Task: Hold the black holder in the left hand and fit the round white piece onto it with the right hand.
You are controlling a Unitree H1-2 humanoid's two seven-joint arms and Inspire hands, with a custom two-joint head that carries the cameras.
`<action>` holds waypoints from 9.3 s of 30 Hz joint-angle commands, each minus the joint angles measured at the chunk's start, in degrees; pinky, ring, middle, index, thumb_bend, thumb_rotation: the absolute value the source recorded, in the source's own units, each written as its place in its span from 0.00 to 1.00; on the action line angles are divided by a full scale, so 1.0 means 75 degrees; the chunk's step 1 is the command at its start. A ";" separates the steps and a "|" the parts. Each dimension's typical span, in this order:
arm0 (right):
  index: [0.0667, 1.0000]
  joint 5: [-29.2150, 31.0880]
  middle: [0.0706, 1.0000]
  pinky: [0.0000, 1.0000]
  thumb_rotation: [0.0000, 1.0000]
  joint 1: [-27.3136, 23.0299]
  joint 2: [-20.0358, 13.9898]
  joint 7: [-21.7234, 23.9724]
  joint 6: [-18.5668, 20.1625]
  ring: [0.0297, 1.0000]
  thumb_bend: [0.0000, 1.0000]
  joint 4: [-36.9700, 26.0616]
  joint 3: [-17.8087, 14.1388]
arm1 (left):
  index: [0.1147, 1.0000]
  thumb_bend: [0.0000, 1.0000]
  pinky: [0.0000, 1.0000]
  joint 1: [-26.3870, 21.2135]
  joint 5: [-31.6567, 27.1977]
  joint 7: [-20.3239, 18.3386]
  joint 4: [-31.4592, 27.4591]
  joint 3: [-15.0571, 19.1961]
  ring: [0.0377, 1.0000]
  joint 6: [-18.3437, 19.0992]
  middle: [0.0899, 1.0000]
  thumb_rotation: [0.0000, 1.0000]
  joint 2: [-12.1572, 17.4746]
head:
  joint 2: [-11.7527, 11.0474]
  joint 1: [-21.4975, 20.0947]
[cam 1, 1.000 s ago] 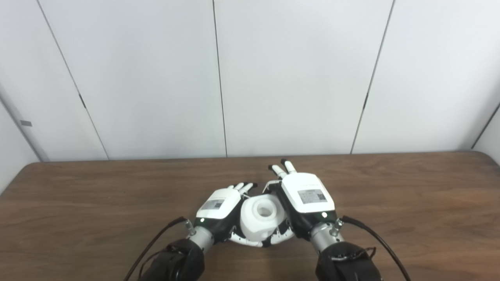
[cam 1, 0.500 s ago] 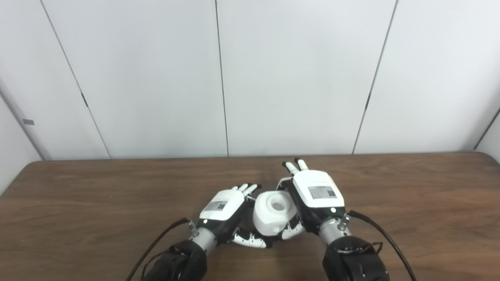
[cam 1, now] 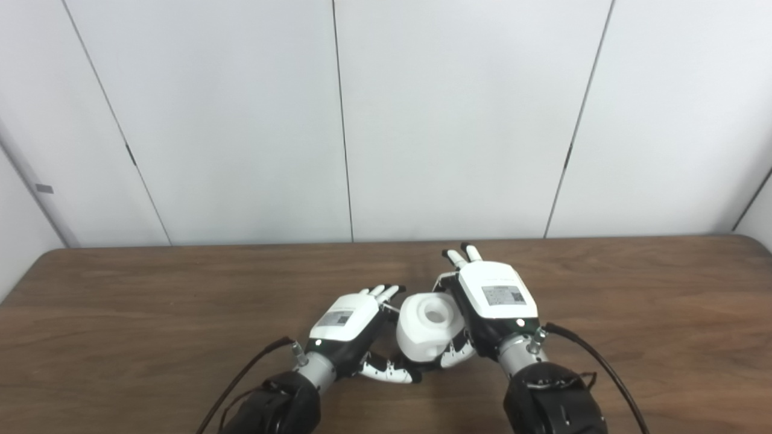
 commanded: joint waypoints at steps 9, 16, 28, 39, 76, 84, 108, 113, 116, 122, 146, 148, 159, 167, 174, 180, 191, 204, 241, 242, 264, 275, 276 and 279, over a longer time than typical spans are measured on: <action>0.45 -0.0259 0.94 0.69 0.13 -0.0146 0.0086 0.0009 0.0006 1.00 0.52 -0.0137 0.0142 | 0.41 0.52 1.00 -0.0075 0.0130 0.0063 -0.0121 -0.0136 1.00 -0.0099 0.98 0.05 -0.0063 | 0.0010 0.0022; 0.45 -0.0251 0.94 0.68 0.13 -0.0151 0.0098 -0.0019 0.0013 1.00 0.52 -0.0086 0.0146 | 0.41 0.52 1.00 -0.0059 0.0102 0.0068 -0.0108 -0.0113 1.00 -0.0083 0.97 0.05 -0.0057 | -0.0041 0.0010; 0.45 -0.0158 0.95 0.69 0.14 -0.0169 0.0092 0.0227 0.0045 1.00 0.52 -0.0170 0.0086 | 0.41 0.52 1.00 -0.0058 0.0104 0.0082 -0.0094 -0.0112 1.00 -0.0112 0.97 0.05 -0.0043 | -0.0112 -0.0028; 0.46 -0.0115 0.97 0.68 0.16 -0.0205 0.0098 0.0497 0.0065 1.00 0.52 -0.0231 0.0060 | 0.41 0.52 1.00 -0.0061 0.0090 0.0085 -0.0059 -0.0112 1.00 -0.0115 0.97 0.05 -0.0039 | -0.0179 -0.0037; 0.60 0.0052 1.00 0.71 0.35 -0.0259 0.0073 0.0669 0.0168 1.00 0.88 -0.0192 0.0062 | 0.41 0.52 1.00 -0.0091 0.0057 0.0149 0.0053 -0.0110 1.00 -0.0158 0.97 0.05 -0.0059 | -0.0300 -0.0037; 0.70 0.0051 1.00 0.71 0.41 -0.0282 0.0115 0.0669 0.0234 1.00 0.98 -0.0145 0.0031 | 0.41 0.52 1.00 -0.0077 0.0068 0.0133 0.0053 -0.0094 1.00 -0.0132 0.97 0.05 -0.0034 | -0.0368 -0.0055; 1.00 0.0304 1.00 0.76 0.50 -0.0253 0.0097 0.0844 0.0425 1.00 1.00 -0.0079 0.0014 | 0.41 0.52 1.00 -0.0037 0.0041 0.0156 -0.0007 0.0008 1.00 -0.0158 0.97 0.05 0.0063 | -0.0498 -0.0056; 1.00 0.0332 1.00 0.72 0.51 -0.0235 0.0067 0.0749 0.0433 1.00 1.00 -0.0049 0.0041 | 0.41 0.52 1.00 -0.0030 -0.0012 0.0190 0.0022 0.0059 1.00 -0.0224 0.97 0.05 0.0089 | -0.0500 -0.0070; 1.00 0.0330 1.00 0.72 0.51 -0.0233 0.0062 0.0791 0.0450 1.00 1.00 -0.0062 0.0049 | 0.41 0.52 1.00 -0.0025 -0.0051 0.0181 0.0037 0.0077 1.00 -0.0243 0.97 0.05 0.0090 | -0.0501 -0.0070; 1.00 0.0323 1.00 0.73 0.50 -0.0244 0.0059 0.0814 0.0466 1.00 1.00 -0.0056 0.0062 | 0.41 0.52 1.00 -0.0036 0.0027 0.0198 0.0046 0.0054 1.00 -0.0223 0.97 0.05 0.0092 | -0.0513 -0.0067; 1.00 0.0516 1.00 0.71 0.51 -0.0258 0.0013 0.0757 0.0486 1.00 1.00 -0.0028 0.0066 | 0.41 0.52 1.00 -0.0037 0.0076 0.0176 -0.0120 0.0100 1.00 -0.0216 0.96 0.05 0.0208 | -0.0567 -0.0102; 1.00 0.0513 1.00 0.71 0.51 -0.0261 0.0000 0.0751 0.0474 1.00 1.00 -0.0019 0.0072 | 0.41 0.52 1.00 -0.0032 0.0041 0.0139 -0.0152 0.0130 1.00 -0.0172 0.96 0.05 0.0210 | -0.0567 -0.0102; 1.00 0.0545 1.00 0.70 0.50 -0.0258 0.0007 0.0780 0.0483 1.00 1.00 -0.0054 0.0066 | 0.41 0.52 1.00 -0.0027 0.0041 -0.0007 -0.0250 0.0170 1.00 0.0056 0.97 0.05 0.0183 | -0.0552 -0.0097; 1.00 0.0559 1.00 0.70 0.50 -0.0258 0.0000 0.0751 0.0471 1.00 1.00 -0.0033 0.0067 | 0.42 0.52 1.00 -0.0069 0.0060 -0.0130 -0.0252 0.0186 1.00 0.0262 0.98 0.06 0.0164 | -0.0566 -0.0087; 1.00 0.0528 1.00 0.70 0.49 -0.0268 0.0009 0.0792 0.0487 1.00 1.00 -0.0036 0.0077 | 0.42 0.52 1.00 -0.0087 0.0050 -0.0313 -0.0351 0.0197 1.00 0.0410 0.98 0.07 0.0186 | -0.0566 -0.0087; 1.00 0.0572 1.00 0.70 0.49 -0.0262 0.0000 0.0761 0.0459 1.00 1.00 -0.0023 0.0085 | 0.54 0.98 1.00 -0.0098 0.0074 -0.0380 -0.0410 0.0194 1.00 0.0478 0.98 0.20 0.0232 | -0.0564 -0.0070; 1.00 0.0570 1.00 0.69 0.49 -0.0269 -0.0005 0.0786 0.0468 1.00 1.00 -0.0021 0.0083 | 0.60 1.00 1.00 -0.0097 0.0142 -0.0453 -0.0506 0.0155 1.00 0.0603 0.98 0.25 0.0291 | -0.0549 -0.0059; 1.00 0.0641 1.00 0.69 0.49 -0.0263 -0.0005 0.0793 0.0482 1.00 1.00 -0.0005 0.0070 | 0.71 1.00 1.00 -0.0065 0.0331 -0.0738 -0.0754 0.0180 1.00 0.0834 0.99 0.32 0.0406 | -0.0579 -0.0035; 1.00 0.1014 1.00 0.71 0.49 -0.0246 -0.0287 0.0655 0.0718 1.00 1.00 0.0026 -0.0043 | 0.89 1.00 1.00 0.0281 0.0418 -0.1414 -0.1608 0.0801 1.00 0.1931 1.00 0.34 0.0750 | -0.0713 -0.0024; 1.00 0.1020 1.00 0.71 0.49 -0.0251 -0.0292 0.0650 0.0722 1.00 1.00 0.0026 -0.0044 | 0.89 1.00 1.00 0.0280 0.0408 -0.1442 -0.1624 0.0828 1.00 0.2004 1.00 0.33 0.0742 | -0.0713 -0.0020; 1.00 0.1176 1.00 0.70 0.51 -0.0188 -0.0422 0.0530 0.0583 1.00 1.00 -0.0333 -0.0021 | 0.88 1.00 0.99 0.0581 -0.0190 -0.0724 -0.1618 0.1455 0.99 0.1595 1.00 0.34 0.0852 | -0.0776 -0.0001; 1.00 0.1212 1.00 0.73 0.52 -0.0135 -0.0456 0.0876 0.0507 1.00 1.00 -0.1043 0.0170 | 0.89 1.00 1.00 0.0712 -0.0614 -0.0534 -0.1718 0.1950 1.00 0.1750 1.00 0.38 0.0761 | -0.0772 0.0038; 1.00 0.1216 1.00 0.74 0.52 -0.0123 -0.0455 0.0894 0.0499 1.00 1.00 -0.1084 0.0183 | 0.89 1.00 1.00 0.0717 -0.0619 -0.0568 -0.1753 0.1974 1.00 0.1795 1.00 0.39 0.0766 | -0.0766 0.0045; 1.00 0.1289 1.00 0.76 0.51 -0.0070 -0.0440 0.1002 0.0468 1.00 1.00 -0.1267 0.0224 | 0.91 1.00 1.00 0.0732 -0.0701 -0.0645 -0.1869 0.2080 1.00 0.1924 1.00 0.43 0.0784 | -0.0753 0.0054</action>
